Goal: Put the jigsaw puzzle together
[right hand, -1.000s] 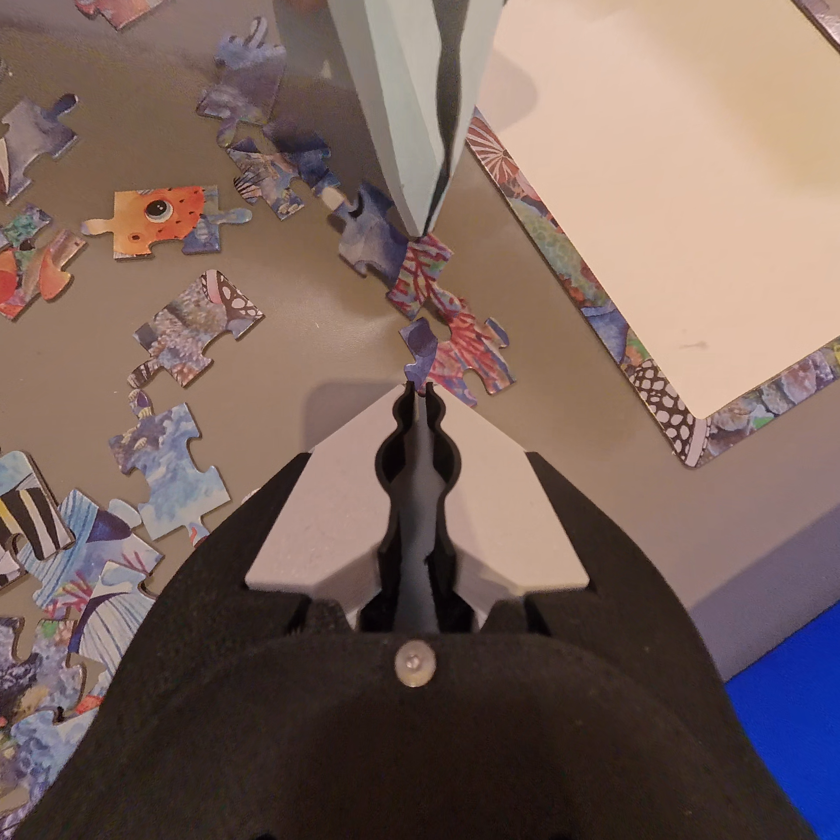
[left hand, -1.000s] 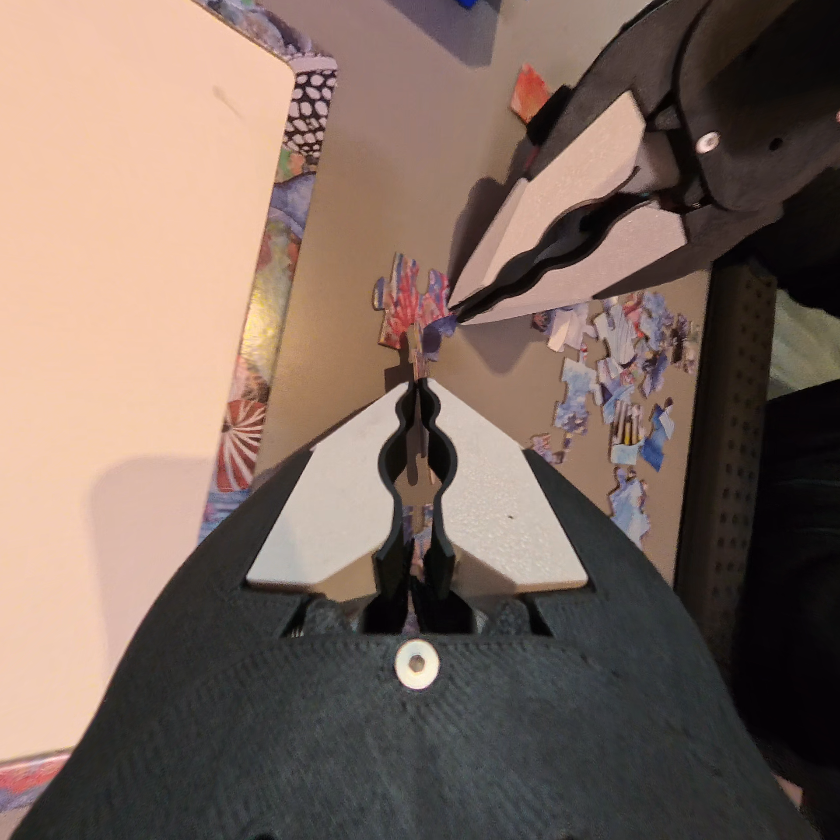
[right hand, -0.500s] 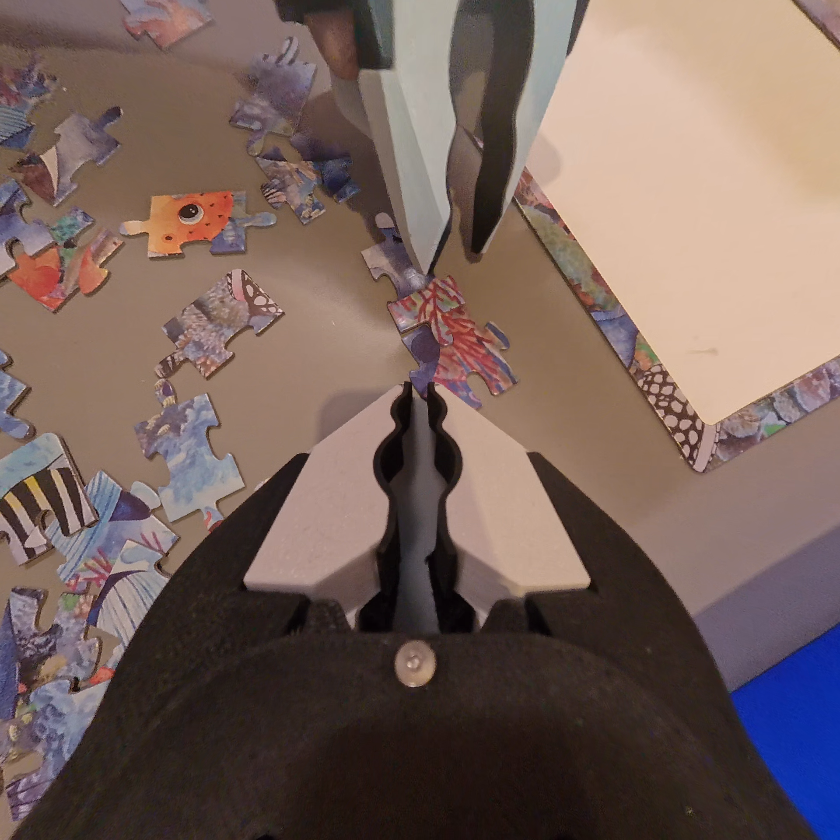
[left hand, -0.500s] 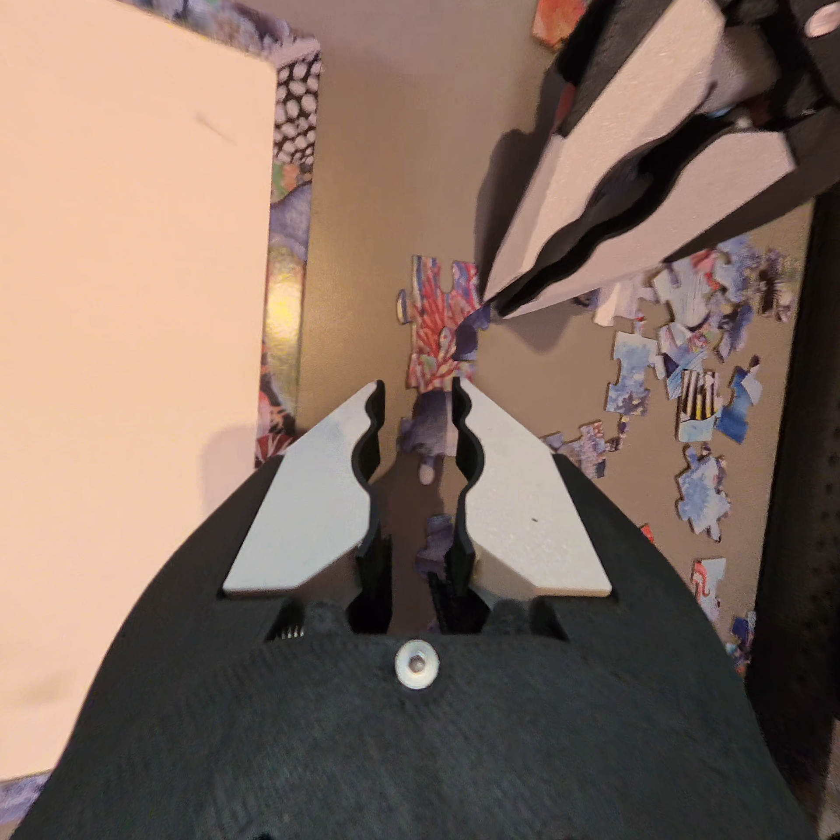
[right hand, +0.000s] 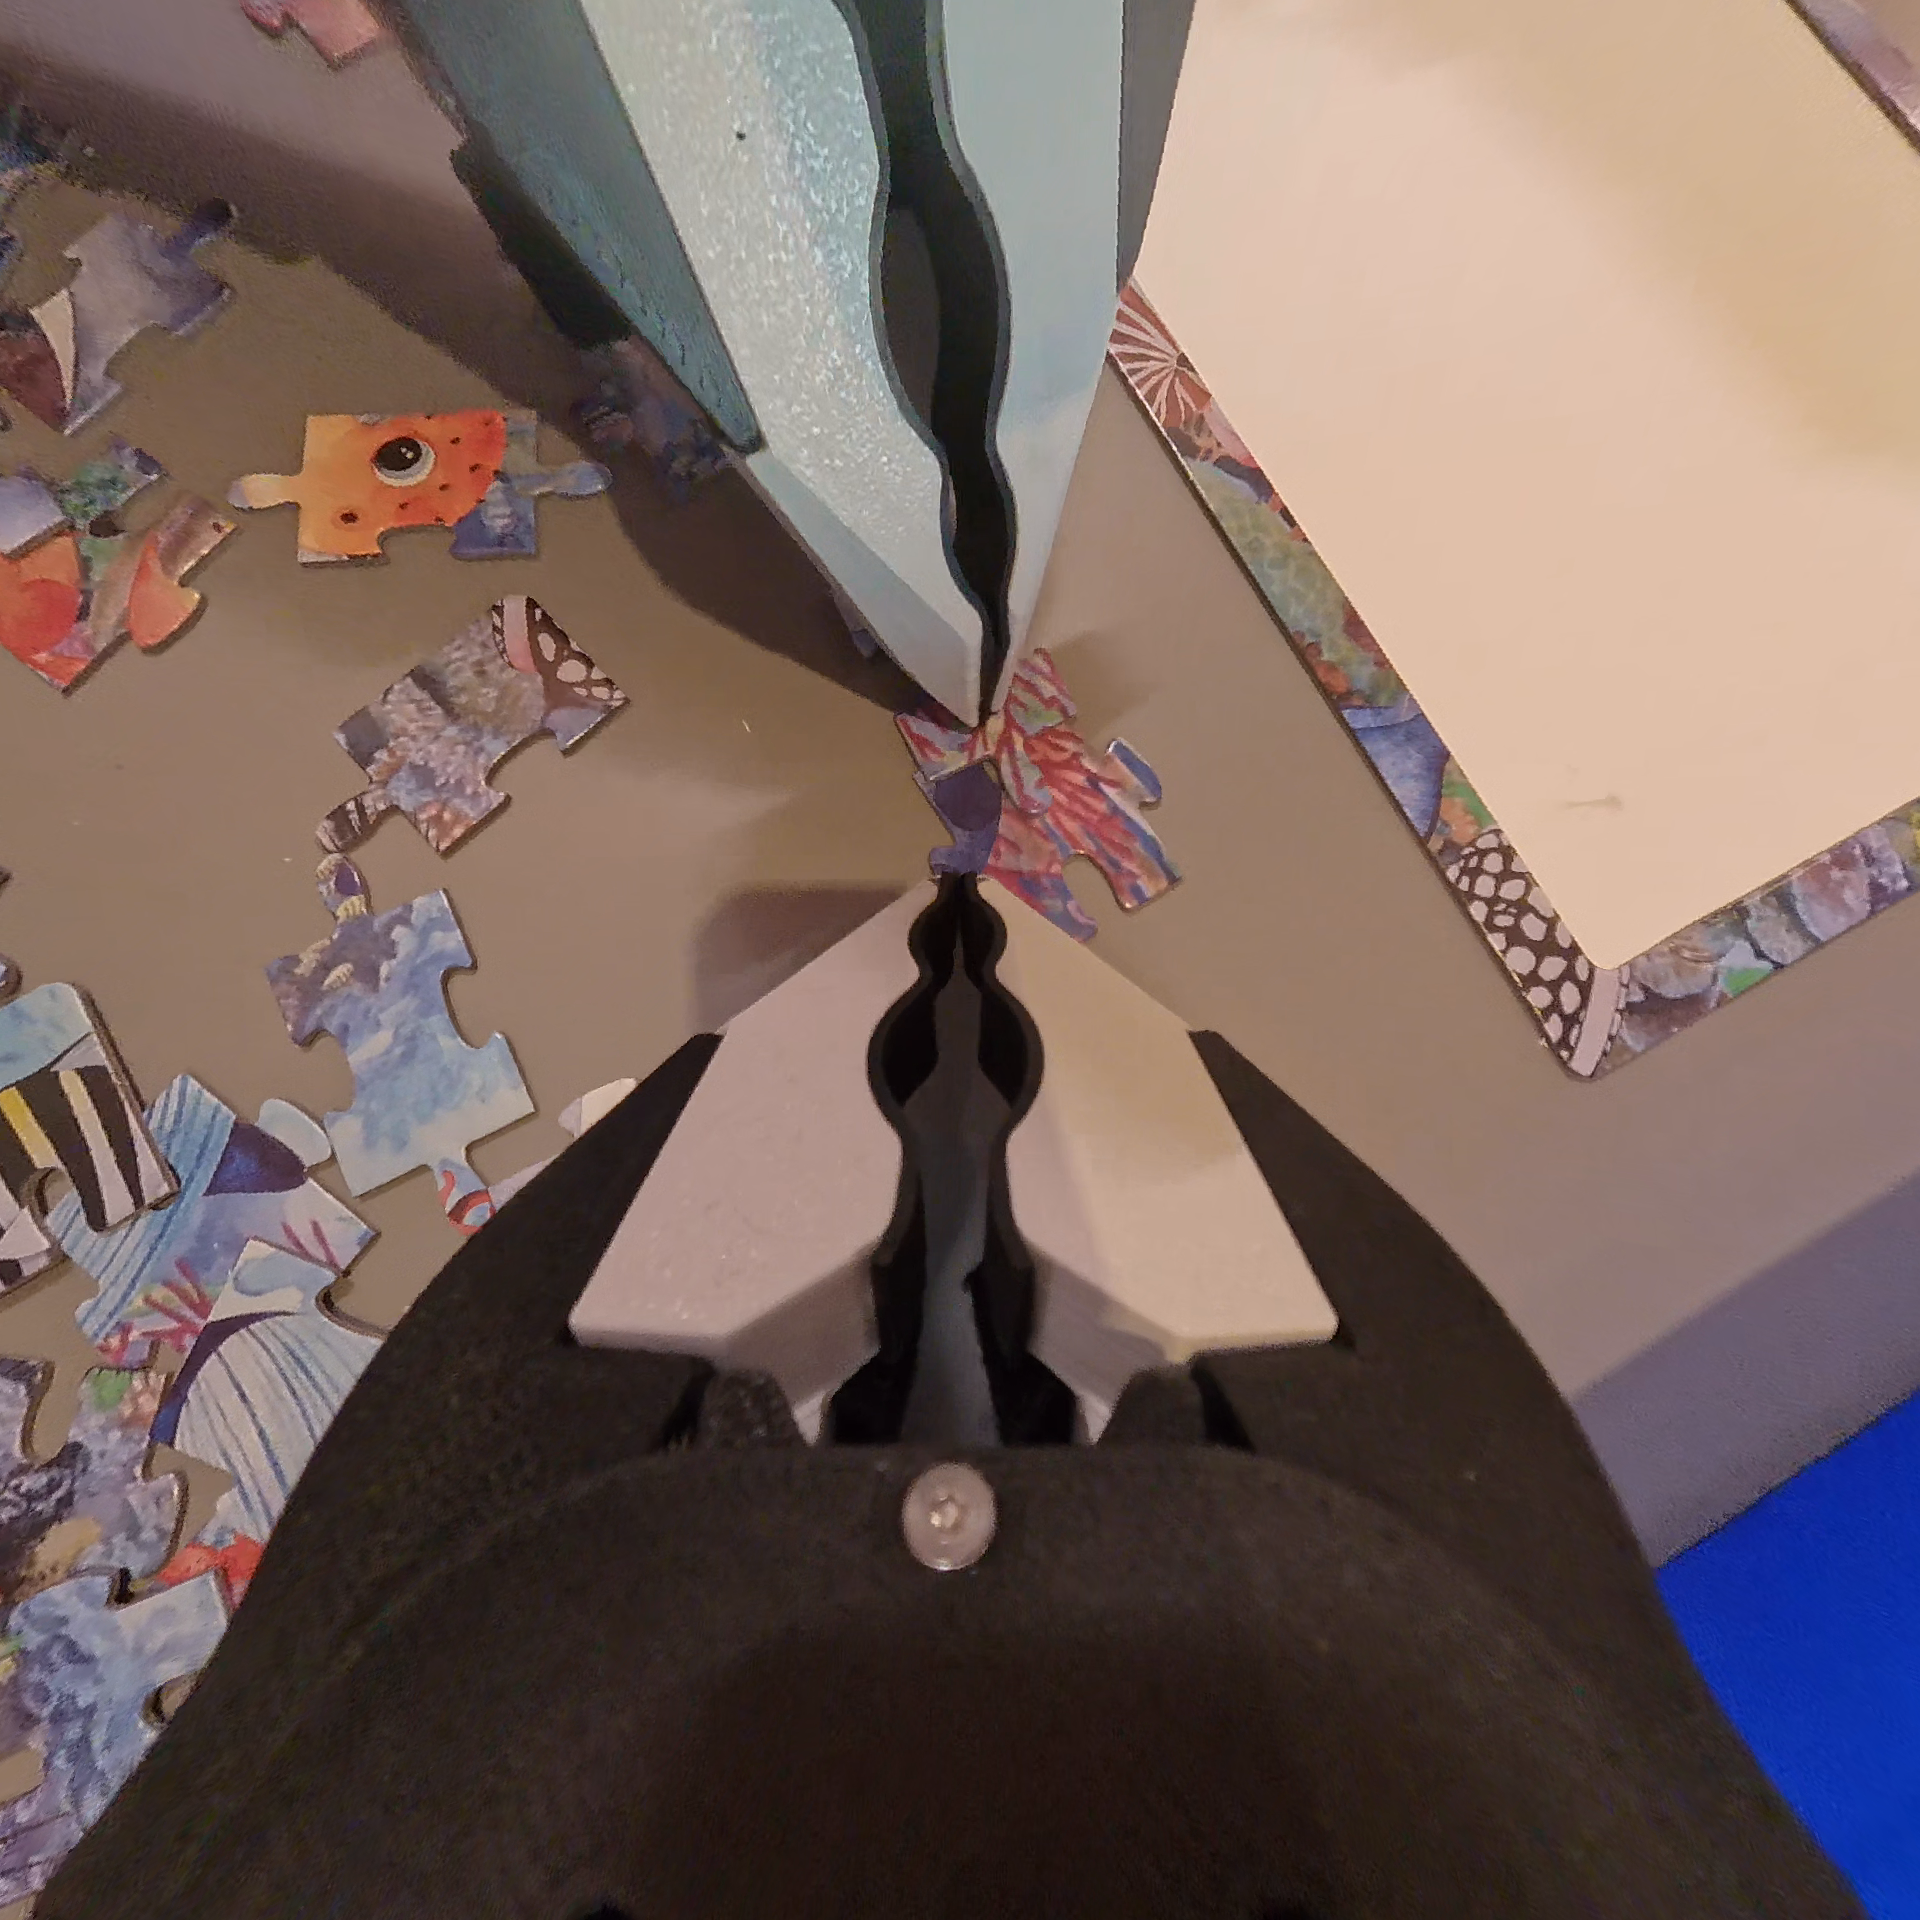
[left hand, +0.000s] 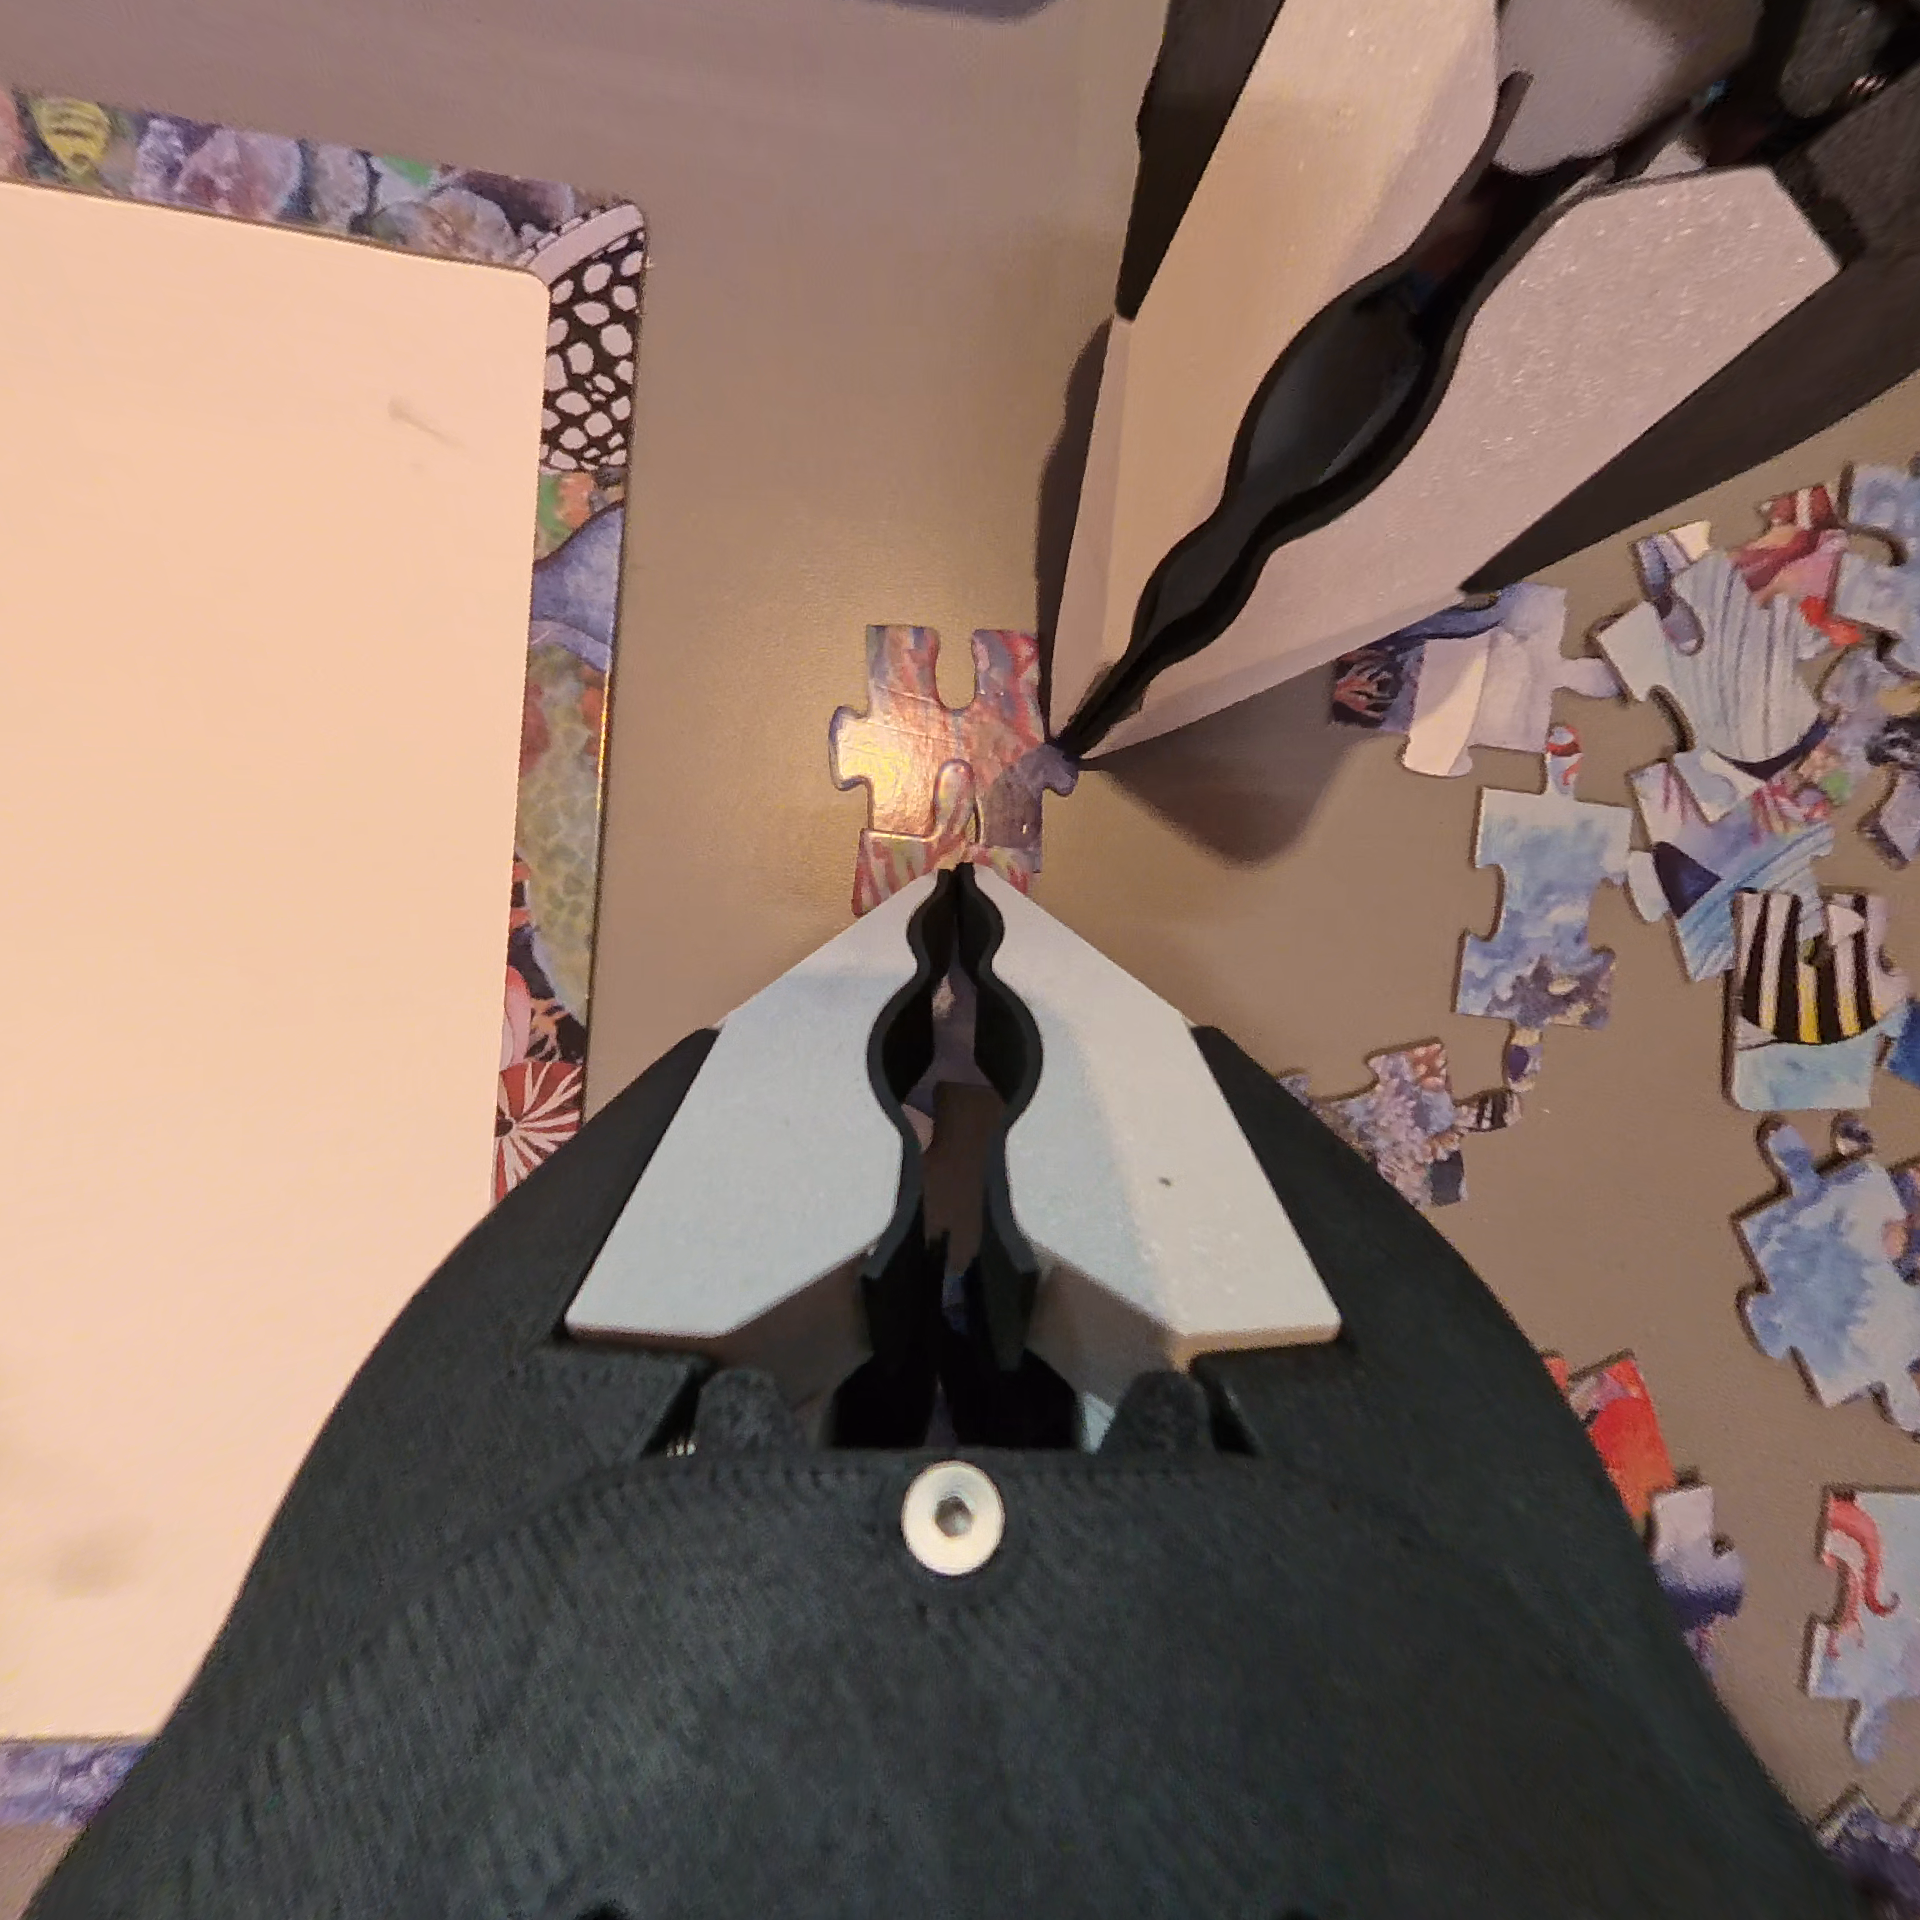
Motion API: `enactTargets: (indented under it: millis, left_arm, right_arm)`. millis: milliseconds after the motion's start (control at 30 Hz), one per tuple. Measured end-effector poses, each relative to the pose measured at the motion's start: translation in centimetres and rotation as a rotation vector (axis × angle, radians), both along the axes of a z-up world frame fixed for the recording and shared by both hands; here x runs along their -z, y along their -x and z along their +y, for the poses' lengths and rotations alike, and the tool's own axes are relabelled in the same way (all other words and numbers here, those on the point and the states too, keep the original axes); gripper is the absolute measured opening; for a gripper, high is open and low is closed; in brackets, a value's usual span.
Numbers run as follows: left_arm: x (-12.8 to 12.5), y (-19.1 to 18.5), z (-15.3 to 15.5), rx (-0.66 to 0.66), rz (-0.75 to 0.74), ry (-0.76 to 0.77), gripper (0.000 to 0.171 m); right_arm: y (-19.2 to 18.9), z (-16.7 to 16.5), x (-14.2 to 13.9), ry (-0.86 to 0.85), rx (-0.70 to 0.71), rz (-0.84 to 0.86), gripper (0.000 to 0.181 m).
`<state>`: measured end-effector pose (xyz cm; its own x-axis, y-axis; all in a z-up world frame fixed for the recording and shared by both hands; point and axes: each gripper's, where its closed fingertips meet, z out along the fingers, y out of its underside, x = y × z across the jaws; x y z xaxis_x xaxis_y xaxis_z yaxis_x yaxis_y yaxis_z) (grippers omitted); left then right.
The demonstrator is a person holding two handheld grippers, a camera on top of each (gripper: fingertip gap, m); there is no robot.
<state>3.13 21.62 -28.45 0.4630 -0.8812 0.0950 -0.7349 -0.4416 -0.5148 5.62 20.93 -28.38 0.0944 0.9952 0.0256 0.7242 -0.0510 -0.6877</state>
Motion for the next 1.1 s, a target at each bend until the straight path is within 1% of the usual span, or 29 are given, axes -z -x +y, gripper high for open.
enactTargets:
  millis: [200, 333, 467, 767, 933, 1033, 1100]
  left_arm:
    - [0.0, 0.1, -0.2, -0.042, -0.002, 0.005, 0.0]
    - [0.0, 0.7, -0.3, -0.06, 0.01, 0.008, 0.0]
    - [0.0, 0.7, -0.3, -0.097, -0.011, 0.016, 0.0]
    - [0.0, 0.4, -0.2, -0.177, -0.037, 0.007, 0.0]
    - [0.0, 0.4, -0.2, -0.193, -0.038, 0.001, 0.0]
    - [0.0, 0.4, -0.2, -0.202, -0.05, 0.009, 0.0]
    - [0.0, 0.5, -0.3, -0.202, -0.053, 0.008, 0.0]
  right_arm:
    - [0.5, 0.5, -0.9, -0.016, 0.016, 0.037, 0.0]
    - [0.4, 1.0, 0.0, -0.028, 0.027, 0.002, 0.0]
    - [0.5, 0.9, 0.0, -0.002, 0.029, 0.013, 0.0]
    - [0.5, 0.9, 0.0, -0.003, 0.032, 0.007, 0.0]
    - [1.7, 0.7, -1.0, -0.01, 0.018, 0.048, 0.0]
    - [2.0, 1.2, -0.1, -0.033, 0.027, 0.012, 0.0]
    - [2.1, 1.3, 0.0, -0.019, 0.03, 0.016, 0.0]
